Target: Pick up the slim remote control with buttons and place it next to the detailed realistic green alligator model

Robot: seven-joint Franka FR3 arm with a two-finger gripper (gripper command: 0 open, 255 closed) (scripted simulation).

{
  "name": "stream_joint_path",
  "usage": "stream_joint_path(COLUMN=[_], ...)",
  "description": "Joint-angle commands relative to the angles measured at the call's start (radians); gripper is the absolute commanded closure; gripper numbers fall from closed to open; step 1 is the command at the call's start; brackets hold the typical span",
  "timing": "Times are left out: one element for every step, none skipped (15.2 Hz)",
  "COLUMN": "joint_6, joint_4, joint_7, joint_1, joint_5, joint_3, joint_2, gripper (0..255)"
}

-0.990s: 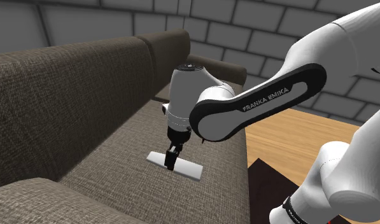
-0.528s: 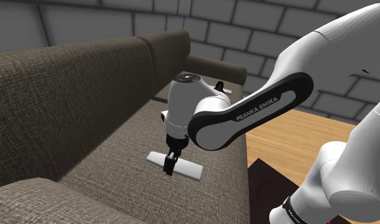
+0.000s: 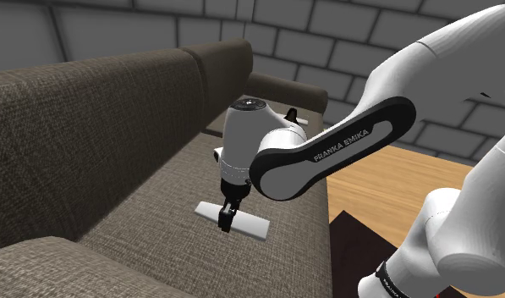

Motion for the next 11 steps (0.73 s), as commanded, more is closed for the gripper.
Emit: stream_joint_path(joint_6=[0.000, 0.000, 0.000, 0.000, 0.000, 0.000, 0.000, 0.000, -0.014, -0.027, -0.041], joint_4=[0.000, 0.000, 0.000, 0.000, 0.000, 0.000, 0.000, 0.000, 0.005, 0.009, 0.014], joint_7=[0.000, 0.000, 0.000, 0.000, 0.000, 0.000, 0.000, 0.000, -0.003, -0.007, -0.010], joint_1=[0.000, 0.000, 0.000, 0.000, 0.000, 0.000, 0.000, 0.000, 0.000, 0.000, 0.000], joint_5=[0.000, 0.000, 0.000, 0.000, 0.000, 0.000, 0.000, 0.000, 0.005, 0.009, 0.013], joint_3=[0.000, 0.000, 0.000, 0.000, 0.000, 0.000, 0.000, 0.000, 0.000, 0.000, -0.001], joint_2=[0.000, 0.000, 0.000, 0.000, 0.000, 0.000, 0.000, 0.000, -0.009, -0.019, -0.028], gripper=[255, 255, 255, 255, 255, 255, 255, 255, 255, 255, 255])
